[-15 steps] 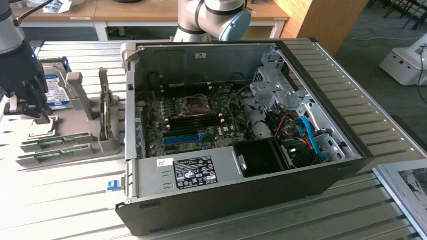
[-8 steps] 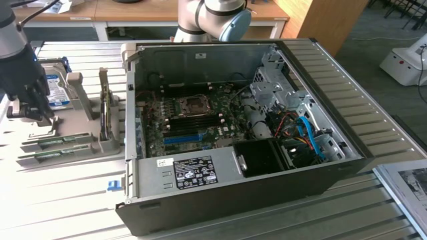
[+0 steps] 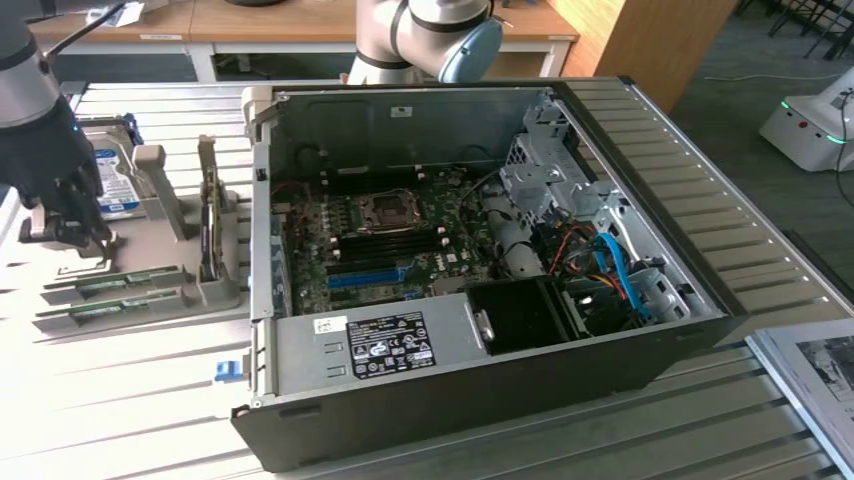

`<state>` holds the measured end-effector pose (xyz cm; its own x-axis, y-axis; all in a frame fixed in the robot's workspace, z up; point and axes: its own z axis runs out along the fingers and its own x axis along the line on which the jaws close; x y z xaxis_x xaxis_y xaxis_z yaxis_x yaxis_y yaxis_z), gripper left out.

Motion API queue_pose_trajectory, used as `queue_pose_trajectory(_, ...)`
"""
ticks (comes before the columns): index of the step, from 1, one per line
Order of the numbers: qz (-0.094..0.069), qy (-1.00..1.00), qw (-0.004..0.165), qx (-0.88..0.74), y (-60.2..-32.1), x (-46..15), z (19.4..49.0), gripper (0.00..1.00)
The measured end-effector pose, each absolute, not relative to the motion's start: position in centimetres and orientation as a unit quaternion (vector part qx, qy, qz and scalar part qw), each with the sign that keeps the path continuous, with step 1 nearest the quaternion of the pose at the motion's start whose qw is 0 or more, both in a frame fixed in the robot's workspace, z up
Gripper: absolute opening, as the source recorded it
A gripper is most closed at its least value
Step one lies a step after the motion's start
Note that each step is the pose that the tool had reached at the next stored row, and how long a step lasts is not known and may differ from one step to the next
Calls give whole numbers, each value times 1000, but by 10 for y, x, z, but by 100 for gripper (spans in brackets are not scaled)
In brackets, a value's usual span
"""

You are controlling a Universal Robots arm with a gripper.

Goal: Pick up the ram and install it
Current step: 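Pick up the ram and move it above insertion slot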

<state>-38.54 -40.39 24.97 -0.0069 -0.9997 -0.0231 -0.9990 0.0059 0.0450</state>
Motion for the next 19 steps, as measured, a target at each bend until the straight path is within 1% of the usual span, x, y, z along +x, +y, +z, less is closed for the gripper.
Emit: queue_pose_trajectory(19, -24, -709, 8, 705, -404, -385, 230, 29)
